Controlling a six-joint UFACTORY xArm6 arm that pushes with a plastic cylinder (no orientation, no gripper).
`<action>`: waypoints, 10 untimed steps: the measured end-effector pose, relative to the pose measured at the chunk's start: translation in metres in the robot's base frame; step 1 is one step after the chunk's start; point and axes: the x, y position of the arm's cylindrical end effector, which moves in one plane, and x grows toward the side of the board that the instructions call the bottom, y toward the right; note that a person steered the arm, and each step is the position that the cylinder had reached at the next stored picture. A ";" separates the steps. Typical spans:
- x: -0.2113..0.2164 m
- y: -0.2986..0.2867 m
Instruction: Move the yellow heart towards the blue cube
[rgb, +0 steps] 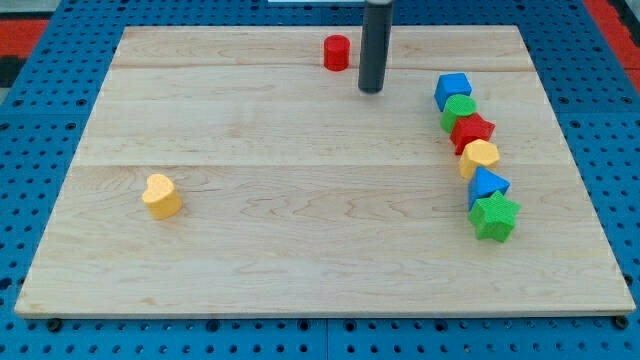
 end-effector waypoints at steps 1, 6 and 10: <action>0.089 -0.041; 0.192 -0.223; 0.132 -0.244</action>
